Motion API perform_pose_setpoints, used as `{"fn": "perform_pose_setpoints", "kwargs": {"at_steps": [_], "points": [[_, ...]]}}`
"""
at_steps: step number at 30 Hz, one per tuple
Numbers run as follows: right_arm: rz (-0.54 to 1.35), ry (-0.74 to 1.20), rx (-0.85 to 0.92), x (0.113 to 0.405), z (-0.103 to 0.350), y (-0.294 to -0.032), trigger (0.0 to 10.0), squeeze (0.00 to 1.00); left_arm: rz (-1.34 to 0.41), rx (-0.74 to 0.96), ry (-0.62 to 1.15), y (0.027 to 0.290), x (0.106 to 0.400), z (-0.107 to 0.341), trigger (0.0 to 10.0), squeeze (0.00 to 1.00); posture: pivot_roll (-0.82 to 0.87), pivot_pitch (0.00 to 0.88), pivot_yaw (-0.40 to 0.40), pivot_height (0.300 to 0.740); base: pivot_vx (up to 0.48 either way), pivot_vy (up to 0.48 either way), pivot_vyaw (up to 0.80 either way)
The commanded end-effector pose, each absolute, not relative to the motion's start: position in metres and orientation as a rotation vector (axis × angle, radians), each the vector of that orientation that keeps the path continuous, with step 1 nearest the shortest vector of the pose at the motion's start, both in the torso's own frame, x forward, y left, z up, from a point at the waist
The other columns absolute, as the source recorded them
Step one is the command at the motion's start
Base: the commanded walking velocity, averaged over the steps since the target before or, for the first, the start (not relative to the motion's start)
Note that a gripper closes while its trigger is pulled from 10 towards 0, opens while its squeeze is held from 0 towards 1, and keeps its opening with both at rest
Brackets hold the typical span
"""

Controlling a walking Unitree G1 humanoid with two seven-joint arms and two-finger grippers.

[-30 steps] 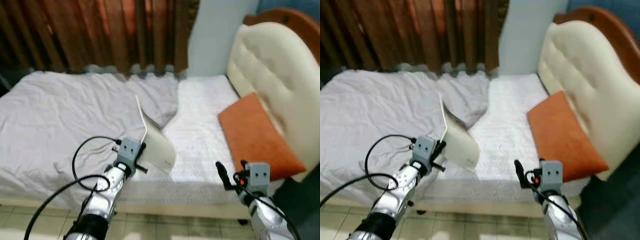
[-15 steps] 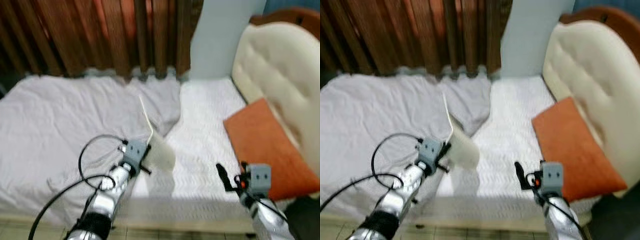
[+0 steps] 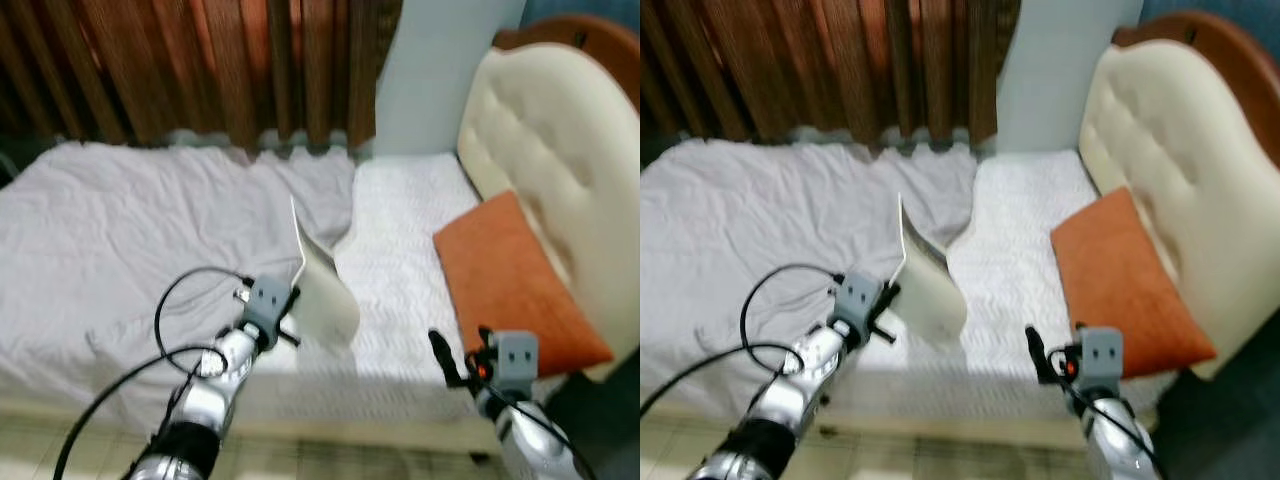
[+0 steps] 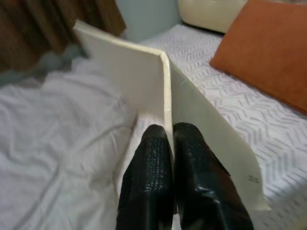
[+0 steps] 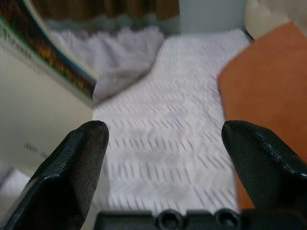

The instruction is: Clean up the room

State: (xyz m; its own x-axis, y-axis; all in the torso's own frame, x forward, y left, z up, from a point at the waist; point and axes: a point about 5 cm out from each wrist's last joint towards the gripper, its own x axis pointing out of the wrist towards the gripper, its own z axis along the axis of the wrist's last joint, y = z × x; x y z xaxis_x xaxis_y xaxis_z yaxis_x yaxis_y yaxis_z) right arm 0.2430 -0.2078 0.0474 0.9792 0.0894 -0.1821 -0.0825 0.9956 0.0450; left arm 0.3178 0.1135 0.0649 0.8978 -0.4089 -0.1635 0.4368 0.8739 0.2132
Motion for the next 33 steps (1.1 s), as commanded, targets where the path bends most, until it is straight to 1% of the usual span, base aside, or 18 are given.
{"fn": "perform_pose_setpoints", "kwargs": {"at_steps": [1, 8, 12, 13, 17, 33], "points": [[0.098, 0.168, 0.040, 0.2463, 0.0520, -0.2033, 10.0, 0.00, -0.423, 0.253, 0.066, 0.1177, 0.3242, 0.0764, 10.0, 0.00, -0.05, 0.010, 0.033, 0.740, 0.000, -0.420, 0.00], [0.104, 0.170, 0.039, 0.2463, 0.0515, -0.2037, 10.0, 0.00, -0.401, 0.257, 0.062, 0.1206, 0.3258, 0.0772, 10.0, 0.00, -0.05, 0.004, 0.030, 0.740, 0.228, -0.400, 0.00], [0.105, 0.169, 0.037, 0.2465, 0.0519, -0.2044, 10.0, 0.00, -0.410, 0.251, 0.055, 0.1189, 0.3262, 0.0782, 10.0, 0.00, -0.05, 0.001, 0.029, 0.740, 0.000, 0.000, 0.00], [0.103, 0.166, 0.037, 0.2467, 0.0524, -0.2046, 10.0, 0.00, -0.413, 0.224, 0.057, 0.1186, 0.3261, 0.0780, 10.0, 0.00, -0.06, 0.001, 0.029, 0.740, 0.386, 0.285, 0.00], [0.088, 0.142, 0.050, 0.2468, 0.0550, -0.2055, 10.0, 0.00, -0.412, 0.220, 0.058, 0.1192, 0.3261, 0.0777, 10.0, 0.00, -0.06, 0.000, 0.031, 0.740, 0.398, 0.266, 0.00], [0.101, 0.141, 0.044, 0.2426, 0.0561, -0.2044, 10.0, 0.00, -0.424, 0.217, 0.062, 0.1189, 0.3278, 0.0773, 10.0, 0.00, -0.07, 0.011, 0.028, 0.740, 0.444, 0.000, 0.00]]}}
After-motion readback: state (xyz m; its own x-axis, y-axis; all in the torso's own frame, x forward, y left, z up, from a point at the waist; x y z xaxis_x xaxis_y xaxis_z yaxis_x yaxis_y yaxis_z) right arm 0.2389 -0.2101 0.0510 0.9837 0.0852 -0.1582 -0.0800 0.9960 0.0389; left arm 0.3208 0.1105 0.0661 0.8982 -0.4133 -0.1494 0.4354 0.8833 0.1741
